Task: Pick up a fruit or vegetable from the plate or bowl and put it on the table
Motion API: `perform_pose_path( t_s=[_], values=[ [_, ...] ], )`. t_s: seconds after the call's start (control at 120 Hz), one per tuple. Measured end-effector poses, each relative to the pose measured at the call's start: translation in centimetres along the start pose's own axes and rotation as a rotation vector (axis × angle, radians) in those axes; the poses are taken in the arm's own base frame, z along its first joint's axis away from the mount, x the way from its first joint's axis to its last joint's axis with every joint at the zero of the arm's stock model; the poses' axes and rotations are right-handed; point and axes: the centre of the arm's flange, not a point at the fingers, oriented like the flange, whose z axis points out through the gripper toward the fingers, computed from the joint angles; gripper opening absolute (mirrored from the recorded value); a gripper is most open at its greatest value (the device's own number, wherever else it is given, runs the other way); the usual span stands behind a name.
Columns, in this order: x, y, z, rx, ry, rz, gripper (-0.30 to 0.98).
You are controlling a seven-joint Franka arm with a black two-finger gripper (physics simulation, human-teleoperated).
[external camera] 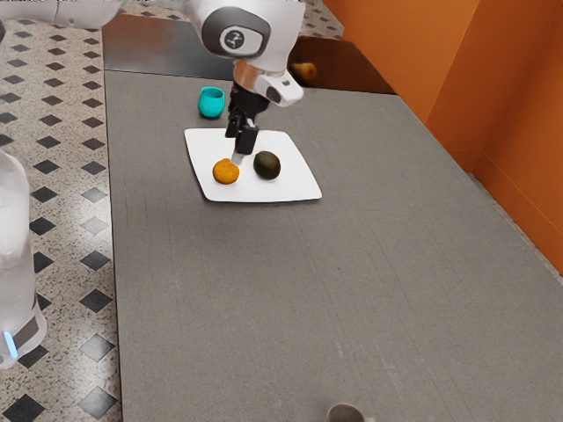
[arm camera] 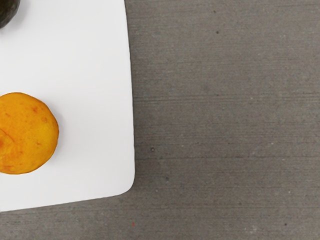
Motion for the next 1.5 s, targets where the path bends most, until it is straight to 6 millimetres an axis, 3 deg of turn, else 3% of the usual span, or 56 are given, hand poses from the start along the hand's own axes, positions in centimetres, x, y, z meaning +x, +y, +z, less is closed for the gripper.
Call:
perform_pose_path(
  t_s=[0.15, 0.342, 0.558, 0.733, 0.892, 1.125, 1.267, 1.425, 1.5],
  values=[
    [-0.5, -3.5, 1.6, -0.029, 0.048, -0.061, 0.69],
    [-3.6, -5.8, 3.7, -0.051, 0.065, -0.103, 0.69],
    [-4.0, -7.9, 4.8, -0.064, 0.070, -0.110, 0.69],
    [-2.2, -10.4, 5.7, -0.068, 0.073, -0.096, 0.69],
    [0.1, -11.3, 6.8, -0.070, 0.065, -0.061, 0.69],
    [1.8, -12.9, 11.2, -0.119, 0.026, -0.058, 0.69],
    [2.8, -13.1, 13.6, -0.142, 0.011, -0.049, 0.69],
    [3.2, -13.1, 14.4, -0.154, 0.019, -0.039, 0.68],
    [3.2, -13.2, 14.4, -0.155, 0.025, -0.035, 0.57]
  ],
)
